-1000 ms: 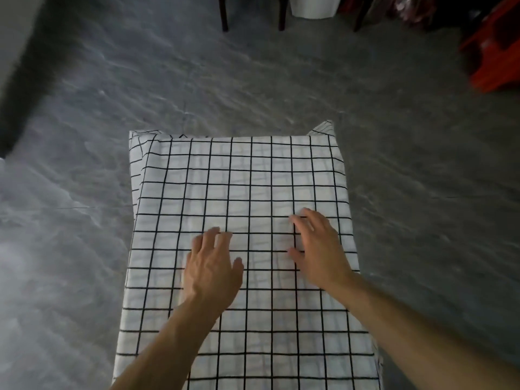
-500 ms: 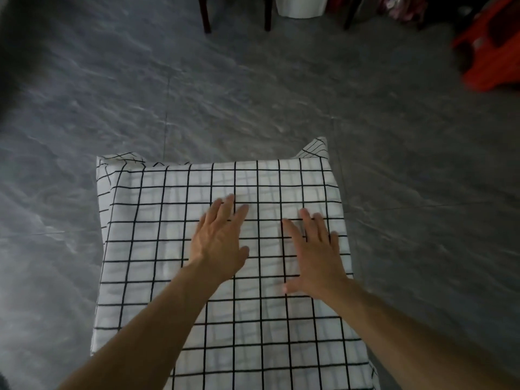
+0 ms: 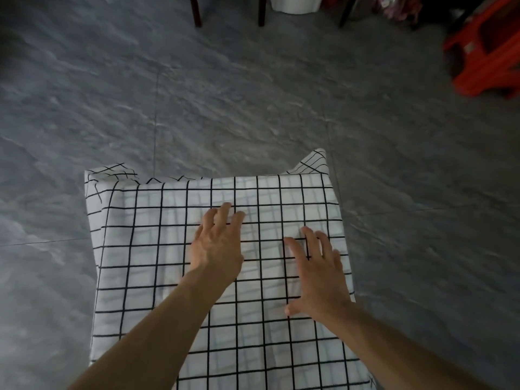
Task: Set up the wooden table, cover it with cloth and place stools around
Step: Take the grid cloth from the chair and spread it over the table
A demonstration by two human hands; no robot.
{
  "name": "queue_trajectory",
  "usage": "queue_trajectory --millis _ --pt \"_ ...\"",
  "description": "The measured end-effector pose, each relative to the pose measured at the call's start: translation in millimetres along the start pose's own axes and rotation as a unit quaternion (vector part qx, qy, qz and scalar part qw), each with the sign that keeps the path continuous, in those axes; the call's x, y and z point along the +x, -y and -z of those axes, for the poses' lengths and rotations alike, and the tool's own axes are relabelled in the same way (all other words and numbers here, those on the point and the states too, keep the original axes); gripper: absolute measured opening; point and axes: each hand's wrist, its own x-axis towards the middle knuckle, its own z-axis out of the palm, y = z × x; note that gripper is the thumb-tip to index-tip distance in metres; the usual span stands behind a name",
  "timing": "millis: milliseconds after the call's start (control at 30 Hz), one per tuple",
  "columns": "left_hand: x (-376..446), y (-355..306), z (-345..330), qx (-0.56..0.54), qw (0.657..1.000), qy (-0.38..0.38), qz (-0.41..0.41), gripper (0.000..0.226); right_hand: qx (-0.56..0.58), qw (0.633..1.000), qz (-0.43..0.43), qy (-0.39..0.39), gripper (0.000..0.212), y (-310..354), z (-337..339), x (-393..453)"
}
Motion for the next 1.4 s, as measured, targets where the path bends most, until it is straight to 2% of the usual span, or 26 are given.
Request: queue_trajectory --millis 167,300,433,533,633,800,900,1033,1100,1200,1233,1300,1400 --pt "-6 43 3 0.048 0.998 0.000 -0.030 0.095 -0.006 1.000 -0.009 0.012 0.137 1 1 -3" --pt "-5 126 16 0.049 0.997 -0.035 0.039 0.085 -0.055 0.997 -0.037 0.039 0.141 19 10 4" --pt "-3 176 33 0.043 0.996 -0.036 0.074 0.096 -0.031 0.997 -0.066 0.039 0.140 59 24 18" --pt "0 184 42 0.044 0.997 -0.022 0.067 0.101 0.007 0.997 0.064 -0.050 0.119 110 37 44" --pt "7 183 47 0.016 0.997 -0.027 0.073 0.104 0.020 0.984 0.155 -0.081 0.103 159 46 83" --pt "15 189 62 -0.028 0.994 -0.063 0.083 0.084 0.003 0.989 0.134 -0.059 0.112 193 50 130" --pt "26 203 76 -0.029 0.985 -0.077 0.149 0.067 -0.011 0.993 0.114 -0.034 0.116 196 47 135" --pt "56 226 83 -0.035 0.981 -0.020 0.191 0.053 -0.015 0.992 0.117 -0.033 0.116 197 49 133" --pt "71 232 89 -0.078 0.977 0.004 0.198 0.060 -0.019 0.992 0.118 -0.033 0.115 198 51 133" --pt "90 236 92 -0.125 0.971 0.052 0.199 0.088 -0.022 0.992 0.119 -0.031 0.115 198 53 134" --pt "91 233 93 -0.131 0.969 0.067 0.196 0.092 -0.024 0.992 0.120 -0.029 0.115 199 53 135" --pt "89 229 95 -0.155 0.963 0.071 0.210 0.080 -0.027 0.992 0.121 -0.024 0.115 199 54 135" --pt "88 236 92 -0.175 0.949 0.034 0.261 0.064 -0.027 0.992 0.118 -0.019 0.115 199 54 135"
